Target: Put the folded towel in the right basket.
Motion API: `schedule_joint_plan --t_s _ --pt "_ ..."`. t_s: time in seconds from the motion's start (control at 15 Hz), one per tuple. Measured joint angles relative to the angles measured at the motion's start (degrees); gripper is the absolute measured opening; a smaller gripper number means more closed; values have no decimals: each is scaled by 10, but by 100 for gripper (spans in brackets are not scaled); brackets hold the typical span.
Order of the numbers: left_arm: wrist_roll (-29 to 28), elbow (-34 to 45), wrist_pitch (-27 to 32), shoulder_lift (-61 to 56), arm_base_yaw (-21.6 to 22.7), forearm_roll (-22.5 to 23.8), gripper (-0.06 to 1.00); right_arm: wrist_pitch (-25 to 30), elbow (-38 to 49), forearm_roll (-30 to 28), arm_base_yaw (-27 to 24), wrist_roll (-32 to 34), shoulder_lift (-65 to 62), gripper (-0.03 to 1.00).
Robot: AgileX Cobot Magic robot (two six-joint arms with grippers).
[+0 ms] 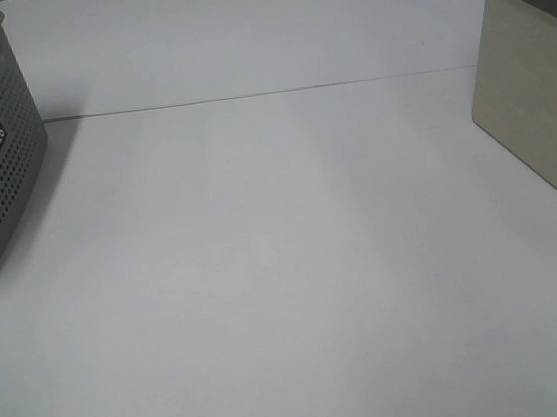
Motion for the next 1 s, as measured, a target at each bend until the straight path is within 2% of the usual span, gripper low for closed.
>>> schedule_joint_plan --t_s 1.0 --pt "0 0 0 0 0 0 99 0 0 0 0 0 0 94"
